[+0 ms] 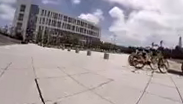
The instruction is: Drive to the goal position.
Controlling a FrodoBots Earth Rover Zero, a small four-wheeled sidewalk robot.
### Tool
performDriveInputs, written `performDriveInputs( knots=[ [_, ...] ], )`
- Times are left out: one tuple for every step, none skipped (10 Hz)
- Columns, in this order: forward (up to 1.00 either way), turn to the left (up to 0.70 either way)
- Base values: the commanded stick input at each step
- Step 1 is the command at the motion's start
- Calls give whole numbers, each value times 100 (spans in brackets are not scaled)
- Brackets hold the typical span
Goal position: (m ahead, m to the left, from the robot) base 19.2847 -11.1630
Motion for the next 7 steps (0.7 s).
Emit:
performDriveInputs(
  knots=[
    [50, -10],
    [50, 0],
    [50, 0],
    [50, 0],
    [50, 0],
    [50, 0],
    [50, 0]
  ],
)
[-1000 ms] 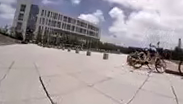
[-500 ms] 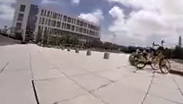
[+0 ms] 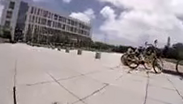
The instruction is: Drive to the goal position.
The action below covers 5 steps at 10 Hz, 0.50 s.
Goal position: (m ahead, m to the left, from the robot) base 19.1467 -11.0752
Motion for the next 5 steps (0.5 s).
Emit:
performDriveInputs(
  knots=[
    [50, 0],
    [50, 0],
    [50, 0],
    [50, 0],
    [50, 0]
  ],
)
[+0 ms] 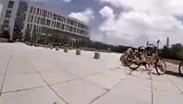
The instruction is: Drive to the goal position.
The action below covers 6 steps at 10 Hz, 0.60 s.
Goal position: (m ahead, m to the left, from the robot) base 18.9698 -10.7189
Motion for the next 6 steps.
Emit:
performDriveInputs(
  knots=[
    [50, 0],
    [50, 0],
    [50, 0],
    [50, 0],
    [50, 0],
    [50, 0]
  ],
)
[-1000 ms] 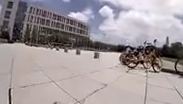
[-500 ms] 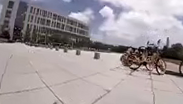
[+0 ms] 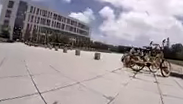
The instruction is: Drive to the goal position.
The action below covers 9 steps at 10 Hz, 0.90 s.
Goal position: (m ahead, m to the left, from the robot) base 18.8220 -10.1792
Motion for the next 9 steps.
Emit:
performDriveInputs(
  knots=[
    [50, 0],
    [50, 0],
    [50, 0],
    [50, 0],
    [50, 0],
    [50, 0],
    [50, 0],
    [50, 0],
    [50, 0]
  ],
)
